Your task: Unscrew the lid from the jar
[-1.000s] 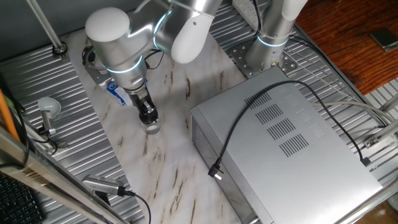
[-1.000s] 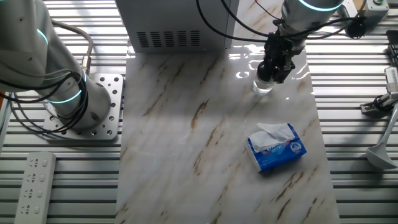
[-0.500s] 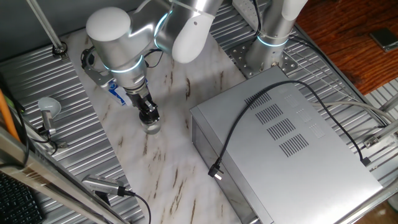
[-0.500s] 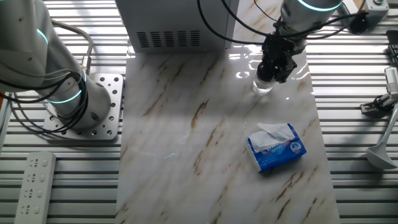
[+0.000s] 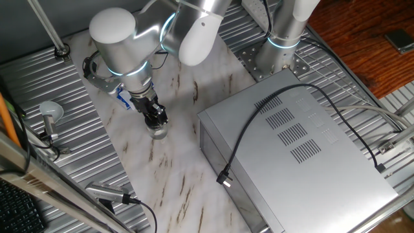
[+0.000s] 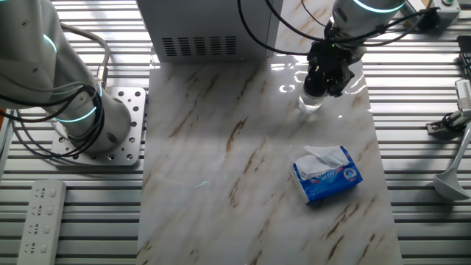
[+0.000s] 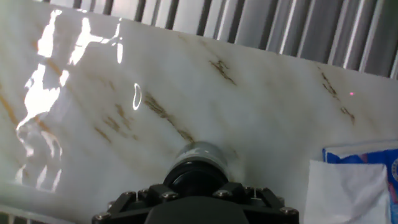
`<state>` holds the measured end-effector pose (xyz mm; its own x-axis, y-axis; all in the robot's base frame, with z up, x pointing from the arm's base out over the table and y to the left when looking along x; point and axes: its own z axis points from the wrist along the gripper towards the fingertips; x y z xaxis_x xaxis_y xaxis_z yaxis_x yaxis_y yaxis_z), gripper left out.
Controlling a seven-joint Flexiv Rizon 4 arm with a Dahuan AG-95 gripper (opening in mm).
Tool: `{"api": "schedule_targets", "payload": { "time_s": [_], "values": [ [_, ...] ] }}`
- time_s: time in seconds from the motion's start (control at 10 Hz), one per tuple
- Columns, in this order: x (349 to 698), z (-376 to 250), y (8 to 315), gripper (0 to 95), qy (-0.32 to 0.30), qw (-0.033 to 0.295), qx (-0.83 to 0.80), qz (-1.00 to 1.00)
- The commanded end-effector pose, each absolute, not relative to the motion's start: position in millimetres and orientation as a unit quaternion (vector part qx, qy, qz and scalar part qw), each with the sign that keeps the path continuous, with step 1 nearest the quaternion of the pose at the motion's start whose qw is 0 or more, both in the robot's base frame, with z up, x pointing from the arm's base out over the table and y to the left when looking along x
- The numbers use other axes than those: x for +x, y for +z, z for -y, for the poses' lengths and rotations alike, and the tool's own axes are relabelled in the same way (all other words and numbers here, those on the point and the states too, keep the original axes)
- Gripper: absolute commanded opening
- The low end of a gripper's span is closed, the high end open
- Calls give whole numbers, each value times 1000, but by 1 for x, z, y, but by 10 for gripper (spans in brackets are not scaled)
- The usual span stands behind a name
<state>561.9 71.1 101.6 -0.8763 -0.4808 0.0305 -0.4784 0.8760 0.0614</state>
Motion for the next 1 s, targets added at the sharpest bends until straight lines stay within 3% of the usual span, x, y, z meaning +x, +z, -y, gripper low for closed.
{"api": "schedule_targets", "payload": {
  "time_s": [0.1,1.0],
  "values": [
    [562,-71,100,380,-23,23,303,952],
    [562,-71,100,380,-14,27,472,881]
  ]
}}
